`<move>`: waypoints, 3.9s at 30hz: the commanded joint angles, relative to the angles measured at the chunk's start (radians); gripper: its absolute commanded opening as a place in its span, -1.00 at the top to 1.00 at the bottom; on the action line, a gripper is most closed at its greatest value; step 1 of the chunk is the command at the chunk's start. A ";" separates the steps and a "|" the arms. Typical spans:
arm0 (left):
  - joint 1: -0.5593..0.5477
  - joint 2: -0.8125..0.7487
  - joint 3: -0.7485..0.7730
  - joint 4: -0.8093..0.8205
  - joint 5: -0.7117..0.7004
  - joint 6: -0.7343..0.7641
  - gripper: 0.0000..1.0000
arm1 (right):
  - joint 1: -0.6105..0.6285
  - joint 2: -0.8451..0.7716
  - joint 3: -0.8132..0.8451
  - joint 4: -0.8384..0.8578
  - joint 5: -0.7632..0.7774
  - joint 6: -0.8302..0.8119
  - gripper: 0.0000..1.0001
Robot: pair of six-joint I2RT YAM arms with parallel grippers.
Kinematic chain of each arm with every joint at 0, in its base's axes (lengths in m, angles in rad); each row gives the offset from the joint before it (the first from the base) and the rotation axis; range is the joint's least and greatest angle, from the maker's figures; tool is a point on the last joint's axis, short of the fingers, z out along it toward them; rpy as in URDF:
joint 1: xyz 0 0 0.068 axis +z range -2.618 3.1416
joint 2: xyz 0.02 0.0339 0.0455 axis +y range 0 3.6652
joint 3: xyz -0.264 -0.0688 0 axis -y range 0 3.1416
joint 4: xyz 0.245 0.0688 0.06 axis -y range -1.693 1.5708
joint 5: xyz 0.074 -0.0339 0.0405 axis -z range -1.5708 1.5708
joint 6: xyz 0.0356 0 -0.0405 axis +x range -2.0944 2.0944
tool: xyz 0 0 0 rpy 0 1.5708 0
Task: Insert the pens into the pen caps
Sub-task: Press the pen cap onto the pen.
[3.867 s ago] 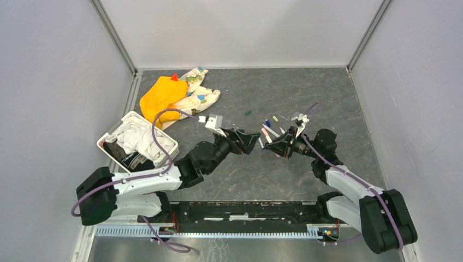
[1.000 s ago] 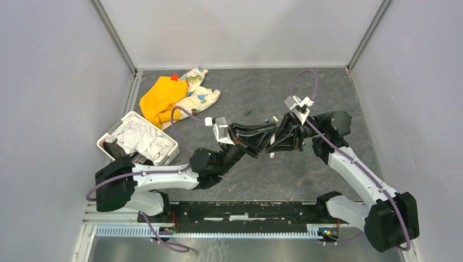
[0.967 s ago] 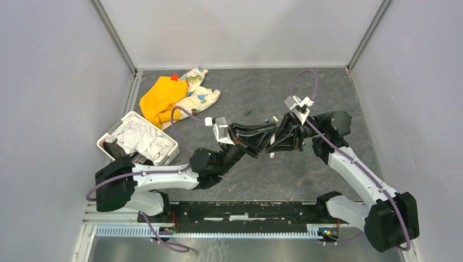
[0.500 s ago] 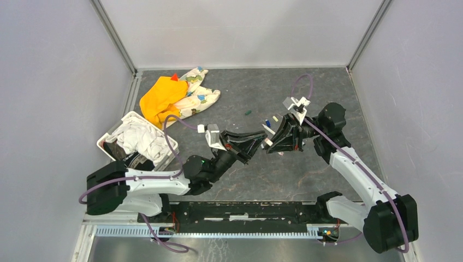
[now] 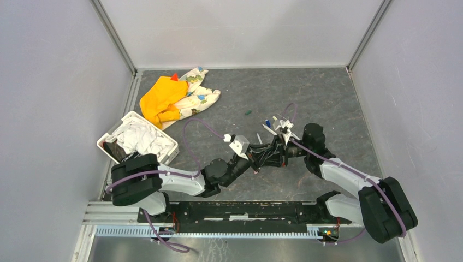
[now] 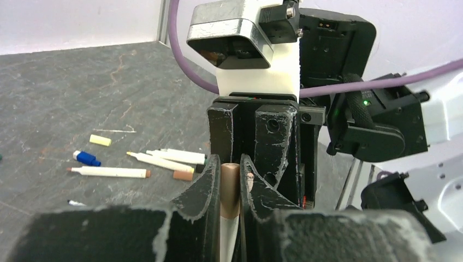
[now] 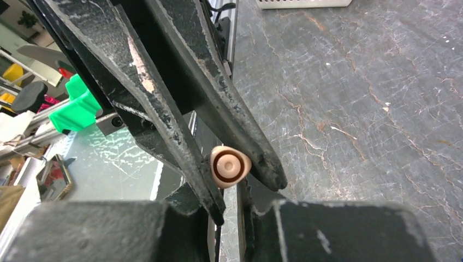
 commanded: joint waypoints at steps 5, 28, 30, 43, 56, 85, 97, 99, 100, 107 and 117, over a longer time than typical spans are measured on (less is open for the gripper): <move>-0.084 -0.027 -0.220 -0.249 0.097 -0.077 0.91 | -0.016 0.006 0.074 0.137 0.216 -0.263 1.00; -0.007 -0.595 -0.194 -0.543 -0.050 -0.151 -0.85 | -0.025 0.010 0.085 -0.077 0.220 -0.434 1.00; 0.021 -0.586 -0.199 -0.487 -0.019 -0.166 -0.86 | -0.028 0.016 0.082 -0.085 0.232 -0.454 1.00; 0.423 -0.188 -0.136 0.116 0.724 -0.440 -0.82 | -0.049 0.117 0.113 -0.151 0.182 -0.477 1.00; 0.439 -0.032 0.049 -0.132 0.682 -0.260 -0.40 | -0.048 0.203 0.165 -0.186 0.101 -0.446 0.99; 0.352 0.049 0.064 -0.324 0.649 -0.212 0.96 | -0.106 0.213 0.115 0.108 0.096 -0.094 1.00; 0.429 -0.002 0.120 -0.264 0.633 -0.397 0.32 | -0.098 0.203 0.147 -0.024 0.096 -0.200 1.00; 0.439 -0.038 0.124 -0.263 0.602 -0.411 0.13 | -0.098 0.205 0.151 -0.029 0.089 -0.203 1.00; 0.442 -0.060 0.125 -0.269 0.589 -0.410 0.06 | -0.097 0.205 0.152 -0.030 0.086 -0.203 1.00; 0.445 -0.148 0.091 -0.323 0.552 -0.363 -0.09 | -0.096 0.190 0.152 -0.011 0.066 -0.180 1.00; 0.443 -0.048 0.103 -0.266 0.631 -0.378 -0.09 | -0.095 0.180 0.145 0.017 0.065 -0.151 1.00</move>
